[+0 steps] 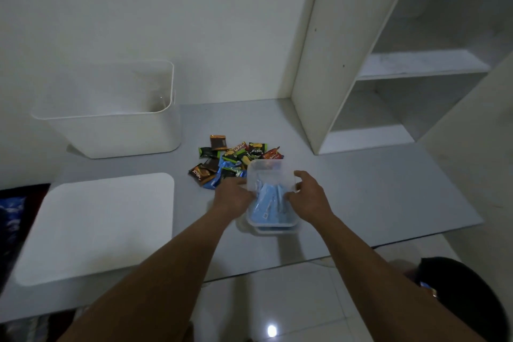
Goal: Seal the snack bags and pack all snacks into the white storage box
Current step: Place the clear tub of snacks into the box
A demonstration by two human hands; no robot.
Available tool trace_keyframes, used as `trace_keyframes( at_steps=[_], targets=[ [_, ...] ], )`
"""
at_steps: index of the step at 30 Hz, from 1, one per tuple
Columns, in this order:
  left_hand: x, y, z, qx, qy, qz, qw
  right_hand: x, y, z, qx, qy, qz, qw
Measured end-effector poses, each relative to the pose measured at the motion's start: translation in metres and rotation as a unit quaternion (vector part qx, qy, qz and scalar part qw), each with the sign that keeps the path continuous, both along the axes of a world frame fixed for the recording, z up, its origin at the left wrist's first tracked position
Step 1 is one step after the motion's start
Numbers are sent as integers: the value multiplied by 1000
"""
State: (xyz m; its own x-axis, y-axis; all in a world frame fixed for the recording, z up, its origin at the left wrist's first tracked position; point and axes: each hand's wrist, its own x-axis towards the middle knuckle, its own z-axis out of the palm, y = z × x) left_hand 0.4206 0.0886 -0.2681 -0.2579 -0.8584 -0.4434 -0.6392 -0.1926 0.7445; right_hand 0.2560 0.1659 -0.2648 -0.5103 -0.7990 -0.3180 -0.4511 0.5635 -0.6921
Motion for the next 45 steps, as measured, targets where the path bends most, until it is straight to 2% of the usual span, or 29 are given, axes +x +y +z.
trace_keyframes(
  at_steps=[4, 12, 18, 24, 28, 34, 40, 45],
  targets=[
    [-7, 7, -9, 1, 16, -2, 1000, -8, 9, -17, -3, -26, -10, 1000],
    [-4, -3, -40, 83, 113, -22, 990, -16, 14, -21, 8, -125, 30, 992],
    [3, -6, 12, 86, 156, -2, 984, -15, 5, 8, -14, -173, 31, 984],
    [31, -32, 82, 38, 193, 32, 980, 5, -31, 80, -45, -227, 43, 972],
    [66, -52, 139, 20, 186, 46, 981, 28, -65, 131, -72, -194, 99, 973],
    [135, -93, 210, -20, 193, 85, 977, 85, -128, 206, -86, -196, 181, 960],
    [213, -151, 244, -40, 193, 122, 973, 160, -203, 241, -97, -194, 237, 947],
    [266, -211, 246, -45, 184, 147, 971, 216, -273, 235, -95, -192, 250, 944]
  ],
)
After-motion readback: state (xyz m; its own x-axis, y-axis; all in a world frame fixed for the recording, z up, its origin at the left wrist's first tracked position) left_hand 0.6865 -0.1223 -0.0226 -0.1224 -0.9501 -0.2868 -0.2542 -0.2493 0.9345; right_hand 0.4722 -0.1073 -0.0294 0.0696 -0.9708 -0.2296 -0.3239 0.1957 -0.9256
